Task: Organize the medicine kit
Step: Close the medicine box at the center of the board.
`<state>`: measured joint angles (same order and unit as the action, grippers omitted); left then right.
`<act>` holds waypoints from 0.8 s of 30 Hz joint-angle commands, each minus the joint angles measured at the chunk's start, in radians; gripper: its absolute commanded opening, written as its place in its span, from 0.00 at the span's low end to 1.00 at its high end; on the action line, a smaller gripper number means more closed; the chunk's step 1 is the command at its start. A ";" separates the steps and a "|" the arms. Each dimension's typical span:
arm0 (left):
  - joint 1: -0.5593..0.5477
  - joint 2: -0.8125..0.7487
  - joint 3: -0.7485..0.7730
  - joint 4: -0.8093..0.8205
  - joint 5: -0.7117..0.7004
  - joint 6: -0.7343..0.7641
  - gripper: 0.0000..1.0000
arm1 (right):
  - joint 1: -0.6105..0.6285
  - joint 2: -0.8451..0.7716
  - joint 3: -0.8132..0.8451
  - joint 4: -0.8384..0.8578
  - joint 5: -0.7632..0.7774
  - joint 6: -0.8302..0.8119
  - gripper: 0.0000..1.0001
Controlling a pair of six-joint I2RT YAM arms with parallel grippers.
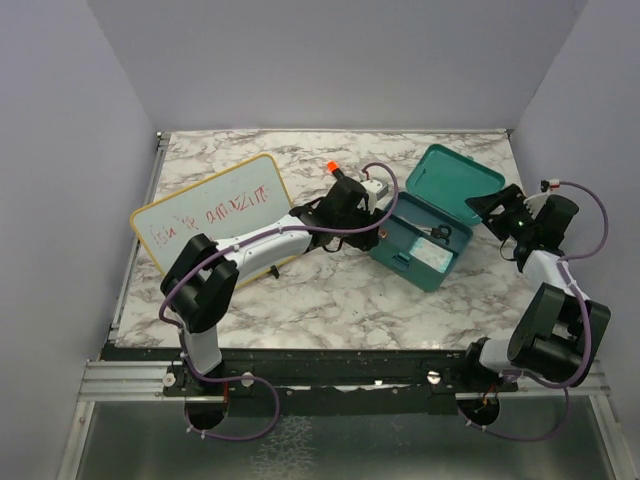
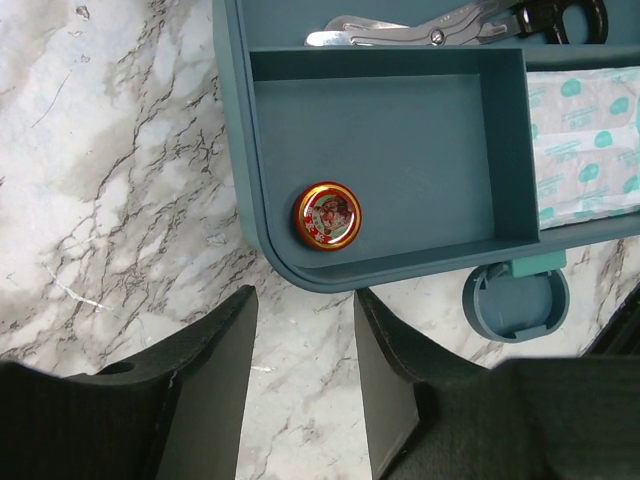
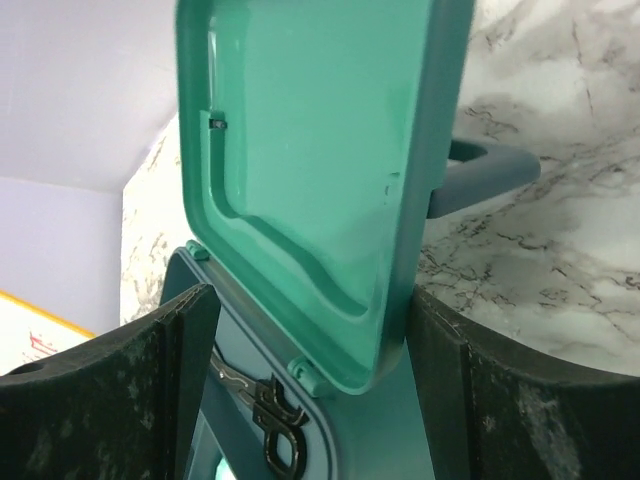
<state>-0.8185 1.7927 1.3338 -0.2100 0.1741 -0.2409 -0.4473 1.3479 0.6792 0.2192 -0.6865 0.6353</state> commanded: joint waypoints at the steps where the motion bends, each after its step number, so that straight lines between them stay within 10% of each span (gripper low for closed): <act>1: 0.001 0.027 0.018 0.012 0.026 0.013 0.45 | -0.001 -0.050 0.045 -0.015 -0.084 -0.056 0.79; 24: -0.001 0.011 -0.015 0.042 0.066 -0.025 0.45 | -0.001 -0.170 0.059 -0.054 -0.168 -0.001 0.79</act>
<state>-0.8181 1.8114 1.3270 -0.1951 0.2096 -0.2508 -0.4473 1.2045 0.7082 0.1753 -0.8032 0.5880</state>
